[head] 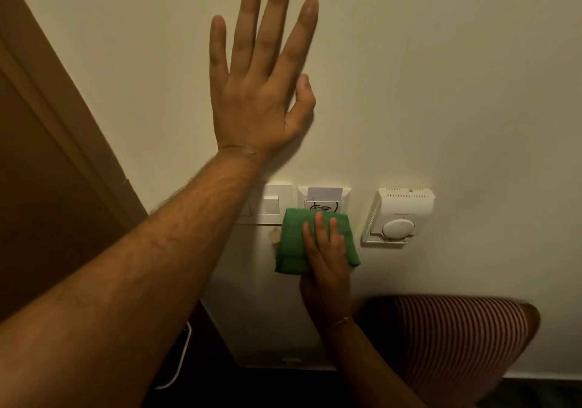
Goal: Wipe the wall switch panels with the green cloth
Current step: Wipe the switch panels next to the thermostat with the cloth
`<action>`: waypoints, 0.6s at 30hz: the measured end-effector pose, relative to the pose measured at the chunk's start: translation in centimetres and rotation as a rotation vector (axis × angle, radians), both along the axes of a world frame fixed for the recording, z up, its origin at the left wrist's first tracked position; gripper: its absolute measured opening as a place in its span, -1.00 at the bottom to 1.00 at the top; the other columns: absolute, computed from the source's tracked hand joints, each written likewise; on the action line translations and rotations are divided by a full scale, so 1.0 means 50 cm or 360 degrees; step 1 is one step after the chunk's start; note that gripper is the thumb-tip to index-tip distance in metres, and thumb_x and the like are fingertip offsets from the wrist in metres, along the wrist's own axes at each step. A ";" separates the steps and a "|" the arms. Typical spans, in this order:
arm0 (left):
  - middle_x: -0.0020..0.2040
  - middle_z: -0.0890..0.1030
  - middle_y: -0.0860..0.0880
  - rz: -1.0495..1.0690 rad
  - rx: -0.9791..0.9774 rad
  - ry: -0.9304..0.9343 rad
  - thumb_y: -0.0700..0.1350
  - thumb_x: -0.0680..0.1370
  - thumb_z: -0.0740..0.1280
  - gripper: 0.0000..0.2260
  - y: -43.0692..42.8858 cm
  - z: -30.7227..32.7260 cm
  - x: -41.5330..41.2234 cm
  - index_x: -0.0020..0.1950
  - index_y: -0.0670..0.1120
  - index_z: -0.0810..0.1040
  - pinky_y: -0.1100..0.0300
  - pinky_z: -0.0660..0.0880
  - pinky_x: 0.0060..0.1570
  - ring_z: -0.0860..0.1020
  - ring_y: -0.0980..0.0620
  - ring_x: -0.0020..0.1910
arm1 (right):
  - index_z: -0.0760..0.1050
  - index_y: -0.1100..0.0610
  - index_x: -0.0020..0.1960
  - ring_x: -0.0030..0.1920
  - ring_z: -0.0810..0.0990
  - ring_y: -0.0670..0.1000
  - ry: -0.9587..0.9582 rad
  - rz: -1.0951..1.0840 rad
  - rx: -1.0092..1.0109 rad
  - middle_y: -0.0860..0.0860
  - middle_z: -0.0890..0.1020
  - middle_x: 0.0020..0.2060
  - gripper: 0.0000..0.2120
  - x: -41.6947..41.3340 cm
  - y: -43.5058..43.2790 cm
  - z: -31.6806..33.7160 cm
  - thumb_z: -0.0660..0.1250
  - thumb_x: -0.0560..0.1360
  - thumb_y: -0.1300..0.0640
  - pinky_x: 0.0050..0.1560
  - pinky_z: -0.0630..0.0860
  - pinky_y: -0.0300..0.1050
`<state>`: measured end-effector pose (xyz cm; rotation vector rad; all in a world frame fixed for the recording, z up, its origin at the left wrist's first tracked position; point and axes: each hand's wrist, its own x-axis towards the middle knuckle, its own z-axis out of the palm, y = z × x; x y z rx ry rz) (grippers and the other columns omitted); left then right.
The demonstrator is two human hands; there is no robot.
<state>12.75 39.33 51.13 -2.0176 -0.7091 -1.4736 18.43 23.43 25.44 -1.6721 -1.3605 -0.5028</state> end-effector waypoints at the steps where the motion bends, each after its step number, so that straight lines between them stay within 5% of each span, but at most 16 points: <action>1: 0.62 0.31 -0.28 0.0005 0.0007 -0.0004 0.03 0.66 0.28 -0.41 0.000 -0.001 0.000 0.67 -0.09 0.32 -0.39 0.07 0.55 0.21 -0.32 0.61 | 0.21 0.11 0.64 0.70 0.11 0.16 -0.0015 0.0016 0.0004 -0.04 0.10 0.70 -0.18 -0.009 0.007 0.003 0.35 0.46 0.48 0.67 0.12 0.22; 5: 0.62 0.32 -0.27 0.0018 0.0029 -0.0047 0.04 0.67 0.27 -0.43 0.002 -0.004 0.001 0.67 -0.07 0.31 -0.38 0.07 0.55 0.23 -0.31 0.60 | 0.23 0.14 0.64 0.71 0.09 0.11 -0.0150 0.0088 -0.0086 0.04 0.20 0.67 -0.18 -0.005 0.004 0.002 0.29 0.42 0.48 0.63 0.23 0.24; 11: 0.59 0.37 -0.25 0.0031 0.0064 -0.0102 0.05 0.67 0.28 -0.46 0.007 -0.010 0.007 0.65 -0.06 0.37 -0.37 0.15 0.54 0.30 -0.29 0.58 | 0.15 0.19 0.66 0.71 0.06 0.14 0.0063 -0.0128 -0.0018 0.03 0.10 0.69 -0.01 0.042 -0.021 0.000 0.37 0.31 0.59 0.70 0.02 0.18; 18: 0.55 0.43 -0.26 0.0006 0.0079 -0.0128 0.03 0.67 0.29 -0.49 0.003 -0.010 0.003 0.61 -0.09 0.44 -0.37 0.21 0.51 0.37 -0.31 0.54 | 0.19 0.07 0.66 0.72 0.03 0.06 -0.0227 -0.0018 -0.0071 -0.02 0.15 0.68 -0.19 -0.010 0.037 0.020 0.32 0.46 0.39 0.70 -0.07 0.02</action>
